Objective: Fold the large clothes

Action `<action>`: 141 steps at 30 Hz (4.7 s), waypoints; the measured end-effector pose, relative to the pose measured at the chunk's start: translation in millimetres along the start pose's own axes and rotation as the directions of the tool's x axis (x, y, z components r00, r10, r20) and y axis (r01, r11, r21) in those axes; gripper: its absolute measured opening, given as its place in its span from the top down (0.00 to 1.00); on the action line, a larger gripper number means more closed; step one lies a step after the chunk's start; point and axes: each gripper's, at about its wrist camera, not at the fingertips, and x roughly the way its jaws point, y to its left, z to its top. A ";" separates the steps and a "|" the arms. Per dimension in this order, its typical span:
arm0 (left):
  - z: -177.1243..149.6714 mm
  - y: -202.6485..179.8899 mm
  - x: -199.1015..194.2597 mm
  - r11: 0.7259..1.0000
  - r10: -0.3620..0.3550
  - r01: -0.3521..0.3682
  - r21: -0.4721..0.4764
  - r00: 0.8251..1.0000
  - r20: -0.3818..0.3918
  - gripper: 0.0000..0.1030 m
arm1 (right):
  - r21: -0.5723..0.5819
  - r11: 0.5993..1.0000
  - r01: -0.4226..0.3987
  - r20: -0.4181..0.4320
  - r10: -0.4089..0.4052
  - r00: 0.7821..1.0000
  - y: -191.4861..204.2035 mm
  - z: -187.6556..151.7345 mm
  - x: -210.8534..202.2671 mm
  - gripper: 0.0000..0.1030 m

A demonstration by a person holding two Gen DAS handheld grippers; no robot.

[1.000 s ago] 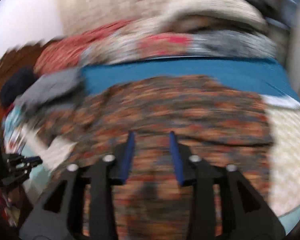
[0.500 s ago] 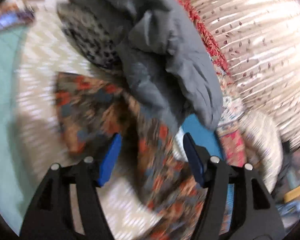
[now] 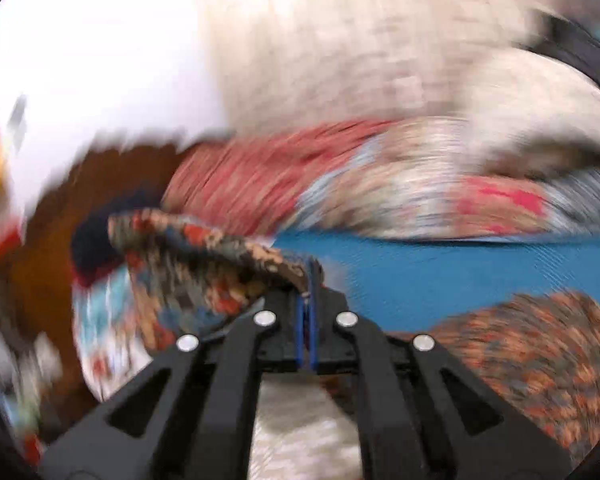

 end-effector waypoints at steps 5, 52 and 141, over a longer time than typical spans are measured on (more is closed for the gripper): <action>39.0 -93.5 27.9 0.983 -0.117 0.121 0.141 0.993 -0.031 0.74 | 0.167 0.908 0.384 -0.255 -0.336 0.907 -182.2 -70.6 -20.7 0.62; 172.2 -293.8 242.1 0.957 -0.228 0.251 0.145 0.960 -0.161 0.95 | 0.260 0.857 0.445 -0.178 -0.410 0.895 -339.4 -61.9 -65.1 0.55; -82.3 -181.2 56.1 0.848 -0.349 0.506 0.156 0.756 -0.554 1.00 | 0.462 0.808 0.364 -0.268 -0.264 0.927 -278.8 -284.5 -351.5 0.60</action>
